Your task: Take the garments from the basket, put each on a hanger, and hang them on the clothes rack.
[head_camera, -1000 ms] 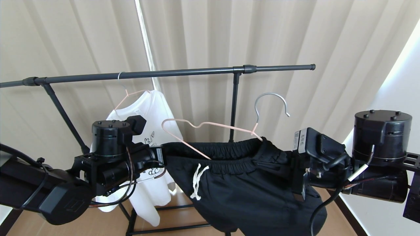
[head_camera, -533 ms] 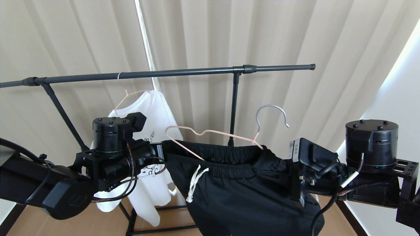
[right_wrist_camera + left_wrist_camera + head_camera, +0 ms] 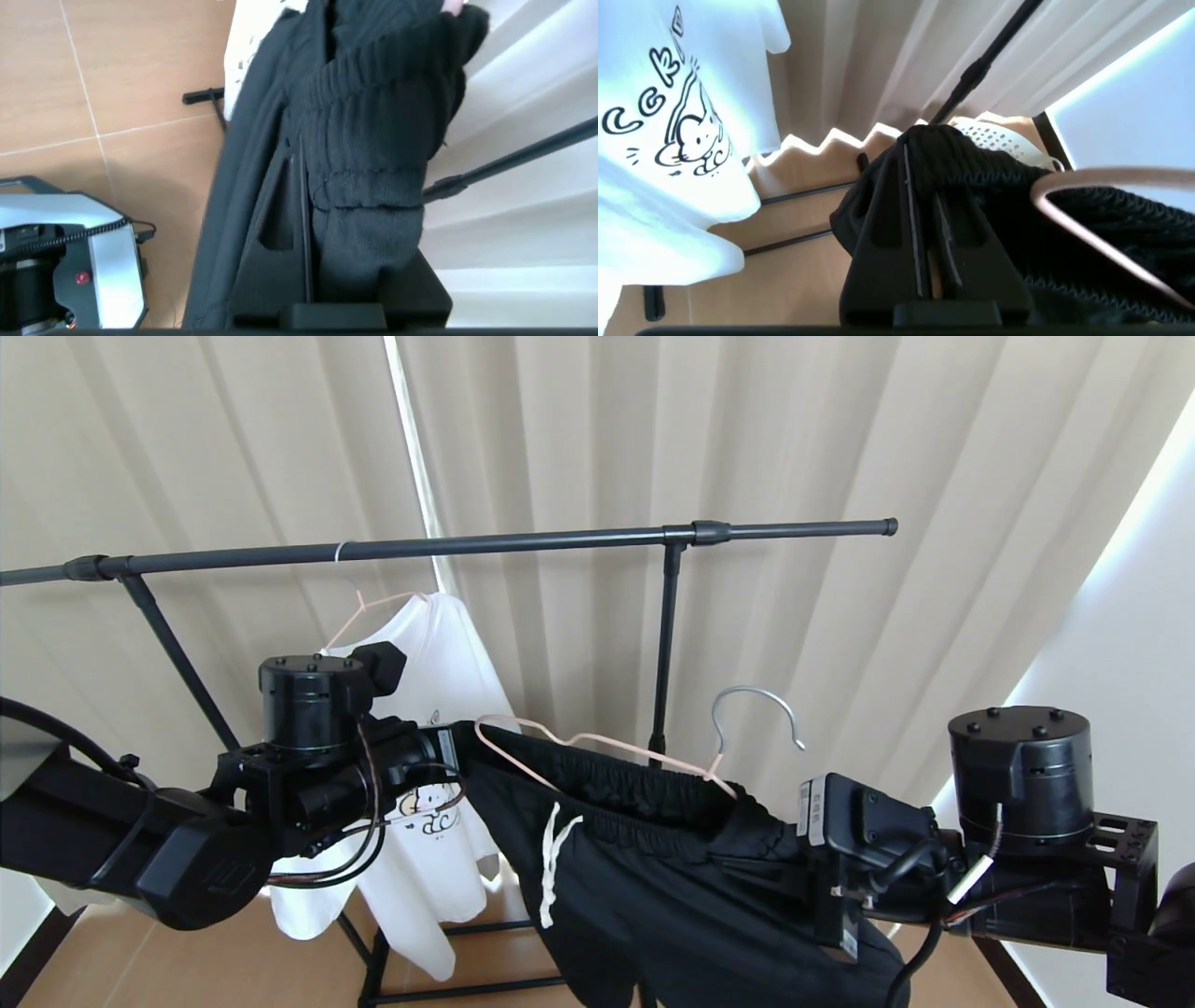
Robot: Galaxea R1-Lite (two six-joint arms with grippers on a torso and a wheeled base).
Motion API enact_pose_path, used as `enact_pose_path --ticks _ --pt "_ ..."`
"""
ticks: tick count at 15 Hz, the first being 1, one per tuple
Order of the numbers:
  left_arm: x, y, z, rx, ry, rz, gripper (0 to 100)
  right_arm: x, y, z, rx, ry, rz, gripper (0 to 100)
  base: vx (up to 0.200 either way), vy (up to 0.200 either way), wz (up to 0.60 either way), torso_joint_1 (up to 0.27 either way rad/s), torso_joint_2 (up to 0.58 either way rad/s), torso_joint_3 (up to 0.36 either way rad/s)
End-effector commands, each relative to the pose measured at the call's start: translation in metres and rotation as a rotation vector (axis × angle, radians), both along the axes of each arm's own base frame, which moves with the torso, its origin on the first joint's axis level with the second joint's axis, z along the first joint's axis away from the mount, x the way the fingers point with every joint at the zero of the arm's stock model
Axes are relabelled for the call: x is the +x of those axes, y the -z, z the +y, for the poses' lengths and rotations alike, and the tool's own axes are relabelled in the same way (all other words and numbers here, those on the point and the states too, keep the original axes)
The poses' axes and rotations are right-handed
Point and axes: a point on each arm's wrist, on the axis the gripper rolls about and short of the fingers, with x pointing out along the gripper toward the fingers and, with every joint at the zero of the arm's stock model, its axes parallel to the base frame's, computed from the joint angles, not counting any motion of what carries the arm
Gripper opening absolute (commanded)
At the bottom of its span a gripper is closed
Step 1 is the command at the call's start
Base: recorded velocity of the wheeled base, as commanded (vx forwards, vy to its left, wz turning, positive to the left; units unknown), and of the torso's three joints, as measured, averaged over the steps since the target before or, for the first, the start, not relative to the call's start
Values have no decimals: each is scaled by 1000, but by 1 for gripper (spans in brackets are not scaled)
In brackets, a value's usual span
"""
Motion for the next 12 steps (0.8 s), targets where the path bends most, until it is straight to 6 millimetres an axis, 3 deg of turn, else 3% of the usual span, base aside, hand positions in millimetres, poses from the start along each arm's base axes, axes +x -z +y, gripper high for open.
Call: enact_pose_path --ticks 1,12 --pt "5 -5 1 -5 -9 -21 0 0 9 2 -21 -11 25 0 0 0 0 0 0 0" --pt "5 -17 5 -3 -17 -24 0 5 31 11 -75 -33 86 0 0 0 0 0 0 0"
